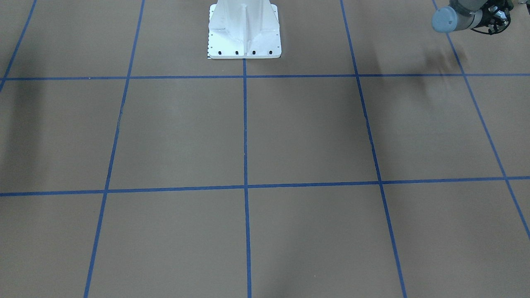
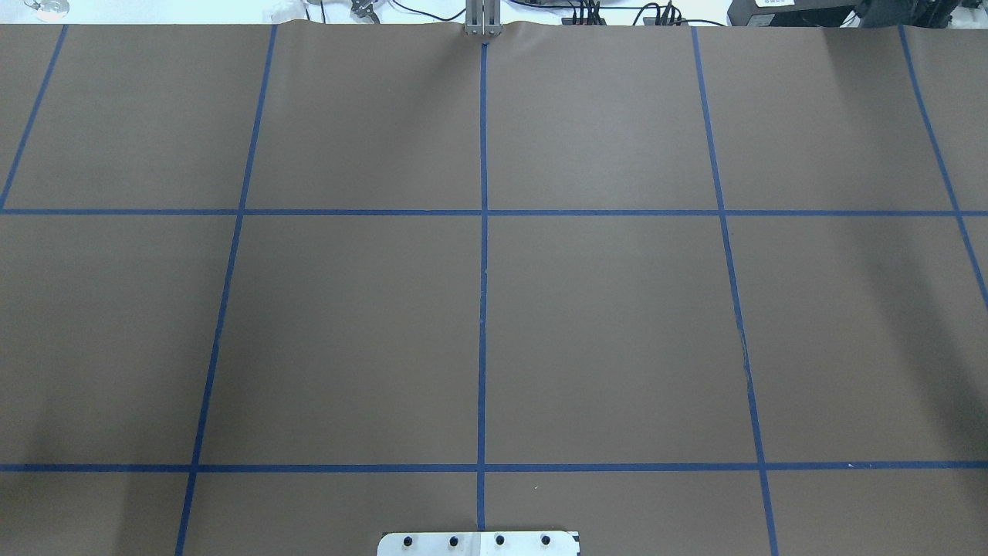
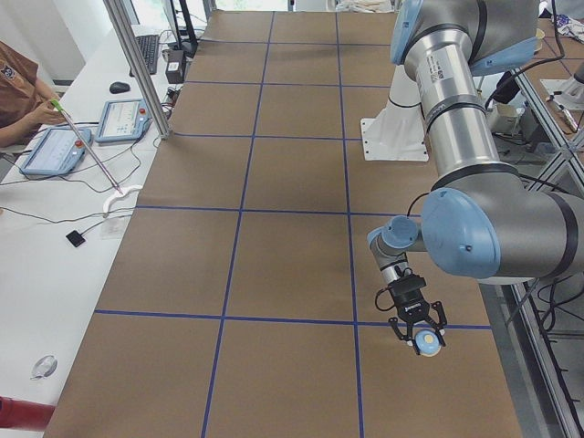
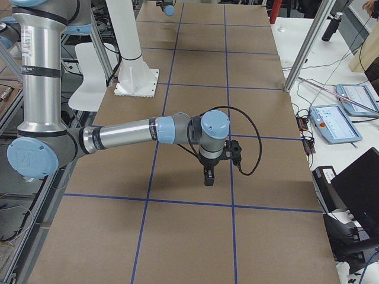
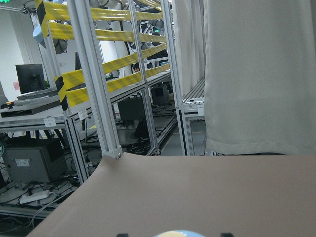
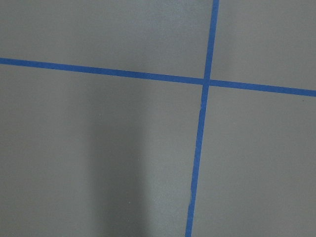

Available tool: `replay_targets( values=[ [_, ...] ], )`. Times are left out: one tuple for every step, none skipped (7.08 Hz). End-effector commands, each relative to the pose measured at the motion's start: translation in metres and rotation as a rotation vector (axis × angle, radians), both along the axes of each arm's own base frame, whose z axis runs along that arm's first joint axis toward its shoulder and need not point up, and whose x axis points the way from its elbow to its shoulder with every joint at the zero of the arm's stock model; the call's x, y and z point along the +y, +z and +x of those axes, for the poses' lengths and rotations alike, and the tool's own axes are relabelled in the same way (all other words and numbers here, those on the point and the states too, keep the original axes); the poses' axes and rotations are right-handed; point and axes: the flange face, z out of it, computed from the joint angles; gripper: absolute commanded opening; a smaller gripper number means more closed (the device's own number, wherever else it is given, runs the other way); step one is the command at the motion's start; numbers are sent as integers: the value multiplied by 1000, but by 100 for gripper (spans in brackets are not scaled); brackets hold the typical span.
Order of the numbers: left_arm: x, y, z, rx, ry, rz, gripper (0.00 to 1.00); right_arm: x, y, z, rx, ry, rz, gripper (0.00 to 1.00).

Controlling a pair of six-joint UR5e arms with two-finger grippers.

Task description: Place and press bell with both arms

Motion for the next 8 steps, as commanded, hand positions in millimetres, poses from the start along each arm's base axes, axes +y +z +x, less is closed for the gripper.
replay_targets(
  values=[
    [-35, -19, -11, 69, 109, 29, 0, 0, 3, 0, 2, 2, -7, 100],
    [-66, -33, -3, 118, 151, 62, 0, 0, 3, 0, 2, 2, -7, 100],
    [-101, -48, 6, 167, 176, 90, 0, 0, 4, 0, 2, 2, -9, 100],
    [-147, -65, 7, 198, 208, 146, 0, -1, 3, 0, 2, 2, -7, 100],
    [-193, -89, 7, 225, 246, 182, 0, -1, 4, -1, 2, 0, -9, 100],
    [-242, -110, 10, 230, 275, 223, 0, -1, 4, -1, 2, 0, -9, 100],
    [-283, -136, 8, 242, 362, 254, 0, 0, 4, -1, 2, 0, -10, 100],
    [-305, -158, 10, 273, 457, 251, 0, 1, 5, 0, 0, 2, -14, 100]
  ],
)
